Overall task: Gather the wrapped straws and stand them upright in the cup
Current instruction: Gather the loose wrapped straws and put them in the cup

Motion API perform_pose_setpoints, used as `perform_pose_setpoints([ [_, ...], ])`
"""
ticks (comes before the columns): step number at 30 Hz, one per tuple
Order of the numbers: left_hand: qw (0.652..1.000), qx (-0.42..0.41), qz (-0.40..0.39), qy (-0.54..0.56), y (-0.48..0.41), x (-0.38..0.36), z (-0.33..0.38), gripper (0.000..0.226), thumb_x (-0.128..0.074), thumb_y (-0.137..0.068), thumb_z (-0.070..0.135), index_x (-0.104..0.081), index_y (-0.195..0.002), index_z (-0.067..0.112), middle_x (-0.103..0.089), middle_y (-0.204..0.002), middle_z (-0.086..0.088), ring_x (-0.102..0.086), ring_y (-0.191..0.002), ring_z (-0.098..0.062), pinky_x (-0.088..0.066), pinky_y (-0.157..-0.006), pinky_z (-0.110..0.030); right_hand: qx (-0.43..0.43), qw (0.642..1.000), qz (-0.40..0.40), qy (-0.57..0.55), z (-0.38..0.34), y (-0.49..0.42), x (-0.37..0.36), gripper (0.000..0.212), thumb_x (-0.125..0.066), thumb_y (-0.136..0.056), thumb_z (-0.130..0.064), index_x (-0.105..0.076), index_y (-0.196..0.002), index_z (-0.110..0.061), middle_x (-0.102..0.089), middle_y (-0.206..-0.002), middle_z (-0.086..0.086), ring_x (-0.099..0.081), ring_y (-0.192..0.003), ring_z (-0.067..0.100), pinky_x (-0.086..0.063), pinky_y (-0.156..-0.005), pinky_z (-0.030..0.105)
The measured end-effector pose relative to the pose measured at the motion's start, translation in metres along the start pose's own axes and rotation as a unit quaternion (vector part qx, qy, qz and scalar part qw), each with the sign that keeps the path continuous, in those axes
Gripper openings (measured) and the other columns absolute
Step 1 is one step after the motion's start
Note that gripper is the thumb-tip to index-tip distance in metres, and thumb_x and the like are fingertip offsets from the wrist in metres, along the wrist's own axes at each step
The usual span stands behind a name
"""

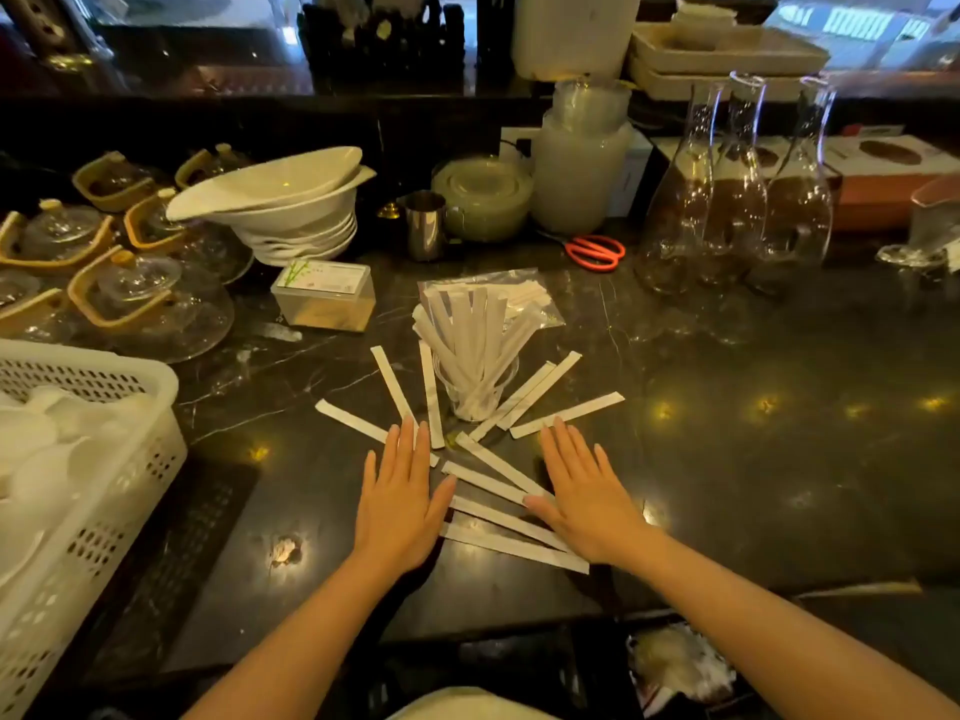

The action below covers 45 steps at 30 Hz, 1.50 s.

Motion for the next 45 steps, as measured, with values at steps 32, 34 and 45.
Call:
perform_pose_setpoints([
  [32, 0.919, -0.296, -0.135, -0.224, -0.036, -0.003, 0.040, 0.032, -0.039, -0.091, 0.036, -0.049, -0.107, 0.010, -0.055, -0.115, -0.009, -0.046, -0.107, -0.027, -0.030, -0.088, -0.035, 0.030, 0.998, -0.047, 0.041, -0.021, -0.003, 0.010, 0.027, -0.044, -0.088, -0.016, -0.048, -0.112, -0.004, -0.052, -0.115, 0.016, -0.048, -0.106, 0.031, -0.043, -0.083, 0.041],
  [34, 0.914, -0.304, -0.133, -0.231, -0.035, -0.004, 0.042, 0.030, -0.036, -0.093, 0.033, -0.048, -0.105, 0.009, -0.055, -0.113, -0.011, -0.048, -0.104, -0.028, -0.031, -0.086, -0.035, 0.029, 0.997, -0.046, 0.053, -0.022, -0.004, 0.011, 0.023, -0.043, -0.088, -0.014, -0.049, -0.108, -0.003, -0.054, -0.113, 0.017, -0.050, -0.103, 0.032, -0.042, -0.078, 0.039],
  [45, 0.914, -0.304, -0.159, -0.218, -0.035, 0.009, 0.043, 0.030, -0.036, -0.093, 0.031, -0.051, -0.101, 0.006, -0.058, -0.105, -0.014, -0.052, -0.094, -0.029, -0.041, -0.076, -0.037, 0.067, 0.992, -0.077, 0.075, -0.015, -0.008, 0.015, 0.019, -0.039, -0.093, -0.016, -0.046, -0.104, -0.003, -0.053, -0.109, 0.018, -0.049, -0.096, 0.031, -0.037, -0.071, 0.037],
])
Point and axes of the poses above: each hand's wrist, its own y-axis away from the middle knuckle, its own x-axis out of the back of the hand, z = x × y, the point moved 2 cm from there along -y, towards the middle knuckle
